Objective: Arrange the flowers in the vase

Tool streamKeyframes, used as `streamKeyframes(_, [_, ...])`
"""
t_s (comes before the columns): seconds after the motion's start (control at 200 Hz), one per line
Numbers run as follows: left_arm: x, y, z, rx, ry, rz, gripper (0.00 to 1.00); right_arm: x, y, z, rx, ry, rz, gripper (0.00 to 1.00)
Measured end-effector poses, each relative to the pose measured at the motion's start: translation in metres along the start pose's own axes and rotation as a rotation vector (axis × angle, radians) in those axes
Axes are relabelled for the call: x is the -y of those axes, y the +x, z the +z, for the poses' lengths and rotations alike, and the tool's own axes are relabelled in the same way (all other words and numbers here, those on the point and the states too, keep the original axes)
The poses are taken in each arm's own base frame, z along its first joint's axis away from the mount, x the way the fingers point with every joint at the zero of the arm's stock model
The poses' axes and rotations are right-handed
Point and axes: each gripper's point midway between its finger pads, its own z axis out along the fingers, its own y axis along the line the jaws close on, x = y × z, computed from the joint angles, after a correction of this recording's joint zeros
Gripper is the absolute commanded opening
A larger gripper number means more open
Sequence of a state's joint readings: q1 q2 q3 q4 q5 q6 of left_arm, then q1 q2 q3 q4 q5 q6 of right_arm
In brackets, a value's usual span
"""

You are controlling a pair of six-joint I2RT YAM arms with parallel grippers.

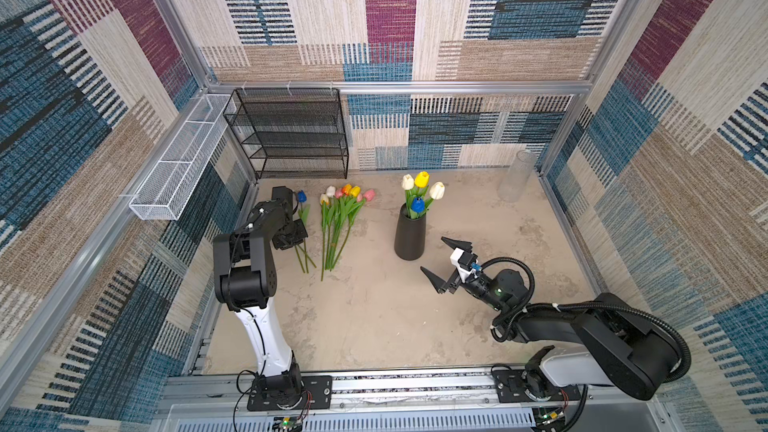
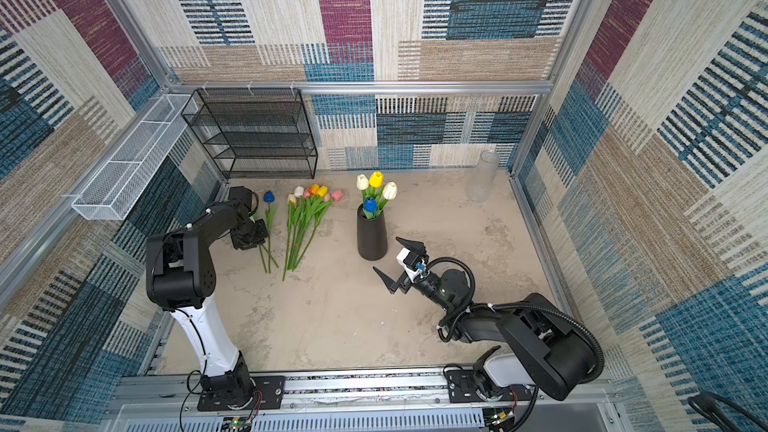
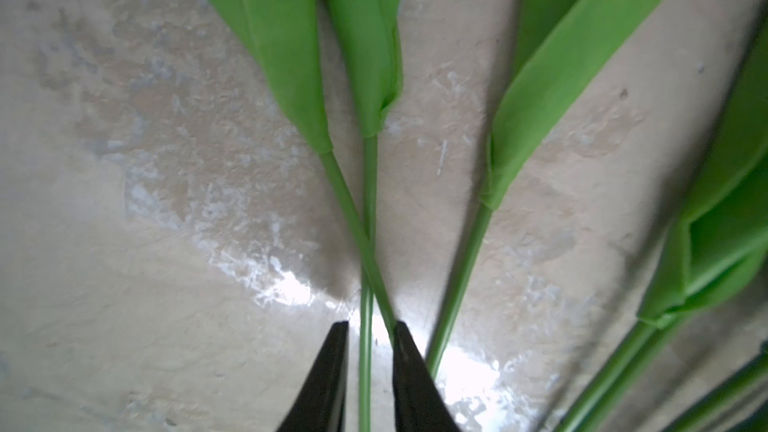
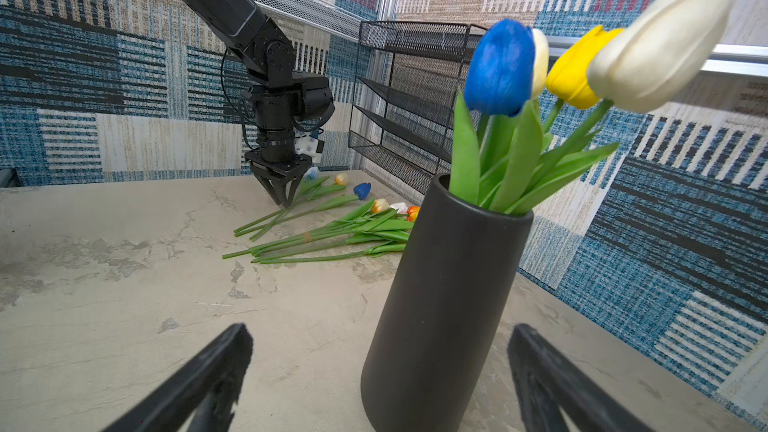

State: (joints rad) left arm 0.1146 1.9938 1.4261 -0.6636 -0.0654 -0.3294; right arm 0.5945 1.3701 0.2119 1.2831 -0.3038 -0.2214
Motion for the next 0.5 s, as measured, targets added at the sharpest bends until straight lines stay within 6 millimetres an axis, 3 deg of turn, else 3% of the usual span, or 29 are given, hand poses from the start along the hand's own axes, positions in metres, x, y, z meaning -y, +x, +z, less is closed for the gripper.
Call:
streamKeyframes(0.25, [0.001,-0.004,0.001,0.006,0.0,0.0,0.1,0.0,0.0,0.0,0.0,0.0,0.0,1.0])
streamKeyframes(0.501, [-0.003,-0.008,-0.018,0.05,-0.009,0.0,0.03,0.0,0.002,0.001,-0.006,-0.003,0.002,1.0])
